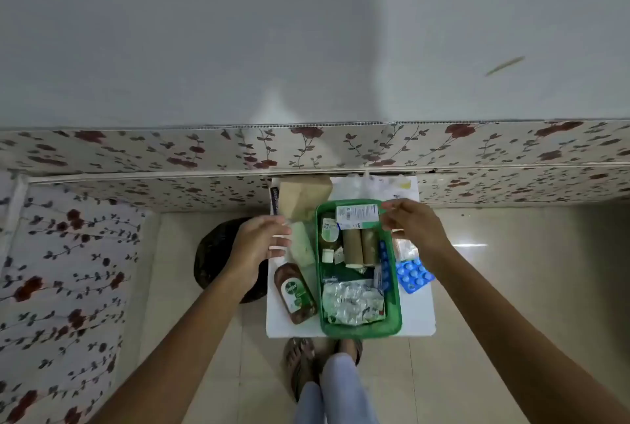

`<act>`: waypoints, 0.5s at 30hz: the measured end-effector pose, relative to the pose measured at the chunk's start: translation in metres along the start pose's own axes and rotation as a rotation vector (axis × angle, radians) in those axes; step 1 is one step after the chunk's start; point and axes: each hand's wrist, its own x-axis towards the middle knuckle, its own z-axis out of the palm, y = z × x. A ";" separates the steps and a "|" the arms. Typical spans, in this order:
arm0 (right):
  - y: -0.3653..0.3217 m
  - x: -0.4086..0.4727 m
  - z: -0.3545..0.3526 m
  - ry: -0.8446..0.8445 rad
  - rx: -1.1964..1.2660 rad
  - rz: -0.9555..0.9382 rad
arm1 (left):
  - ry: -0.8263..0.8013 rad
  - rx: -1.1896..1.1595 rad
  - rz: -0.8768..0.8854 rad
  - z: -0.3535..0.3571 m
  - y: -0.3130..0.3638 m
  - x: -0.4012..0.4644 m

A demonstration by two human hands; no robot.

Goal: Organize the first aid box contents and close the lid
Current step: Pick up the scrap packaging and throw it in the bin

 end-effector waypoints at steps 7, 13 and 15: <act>-0.002 0.095 -0.011 0.090 -0.252 -0.109 | 0.266 0.321 0.241 0.017 -0.027 0.088; -0.002 0.150 0.008 -0.056 -0.999 -0.052 | 0.309 0.725 0.514 0.021 -0.035 0.134; 0.002 0.158 0.014 -0.074 -1.122 -0.014 | 0.284 0.913 0.574 0.024 -0.033 0.141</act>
